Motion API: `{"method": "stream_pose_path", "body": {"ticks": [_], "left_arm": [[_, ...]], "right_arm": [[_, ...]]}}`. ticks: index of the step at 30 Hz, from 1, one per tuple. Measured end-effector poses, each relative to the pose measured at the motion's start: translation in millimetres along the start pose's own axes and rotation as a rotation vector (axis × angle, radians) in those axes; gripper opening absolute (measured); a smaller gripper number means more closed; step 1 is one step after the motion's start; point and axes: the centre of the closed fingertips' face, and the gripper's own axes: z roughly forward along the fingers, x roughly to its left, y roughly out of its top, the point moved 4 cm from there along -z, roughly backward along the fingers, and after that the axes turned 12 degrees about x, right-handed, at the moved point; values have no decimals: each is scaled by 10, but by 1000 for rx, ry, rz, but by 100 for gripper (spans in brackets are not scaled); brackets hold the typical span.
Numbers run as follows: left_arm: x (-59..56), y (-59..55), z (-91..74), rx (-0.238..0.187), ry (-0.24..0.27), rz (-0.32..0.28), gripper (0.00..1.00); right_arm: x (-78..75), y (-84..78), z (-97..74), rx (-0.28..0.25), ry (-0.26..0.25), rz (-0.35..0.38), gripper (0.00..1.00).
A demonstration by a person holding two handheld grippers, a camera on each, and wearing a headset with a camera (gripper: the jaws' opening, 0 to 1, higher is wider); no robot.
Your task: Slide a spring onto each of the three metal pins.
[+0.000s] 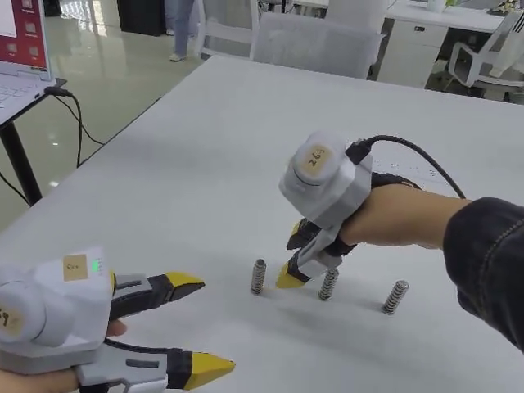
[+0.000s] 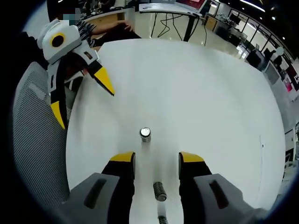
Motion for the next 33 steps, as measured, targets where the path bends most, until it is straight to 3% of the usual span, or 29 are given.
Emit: {"method": "stream_pose_path", "body": {"ticks": [17,33], "left_arm": [[-4,73,41,4,-6,3,59],[35,116,81,4,-14,7,60]], "right_arm": [[-98,-338,-181,-109,-71,125,53],[-125,-642,-386,-214,-140,242,62]]}}
